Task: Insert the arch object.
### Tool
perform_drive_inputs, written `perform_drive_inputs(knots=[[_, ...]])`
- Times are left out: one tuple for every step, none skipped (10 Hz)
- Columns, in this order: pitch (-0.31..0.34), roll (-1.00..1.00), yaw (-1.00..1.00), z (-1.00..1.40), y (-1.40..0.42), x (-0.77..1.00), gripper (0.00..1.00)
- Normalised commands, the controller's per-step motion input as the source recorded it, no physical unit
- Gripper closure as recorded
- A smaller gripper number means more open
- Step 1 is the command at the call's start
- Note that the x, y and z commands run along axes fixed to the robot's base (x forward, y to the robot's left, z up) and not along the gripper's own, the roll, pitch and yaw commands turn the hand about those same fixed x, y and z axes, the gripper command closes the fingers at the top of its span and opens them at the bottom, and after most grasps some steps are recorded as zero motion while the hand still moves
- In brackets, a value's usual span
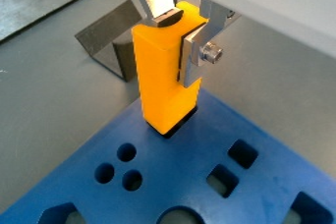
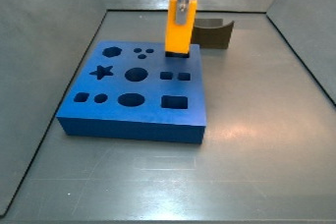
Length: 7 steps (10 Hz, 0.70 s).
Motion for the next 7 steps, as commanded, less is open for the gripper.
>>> perform_drive_inputs(knots=[[0.044, 0.16, 0.02, -0.23, -0.08, 0.00, 1.00], [0.049, 0.15, 0.03, -0.15, -0.09, 0.00, 1.00], [0.043, 0.09, 0.00, -0.09, -0.12, 0.06, 1.00], [0.060, 0.07, 0.00, -0.09, -0.12, 0.18, 1.00], [0.064, 0.07, 0.00, -0.13, -0.06, 0.23, 1.00], [0.057, 0.07, 0.00, -0.19, 0.00, 0.25, 1.00], [0.036, 0.07, 0.02, -0.23, 0.00, 0.21, 1.00]])
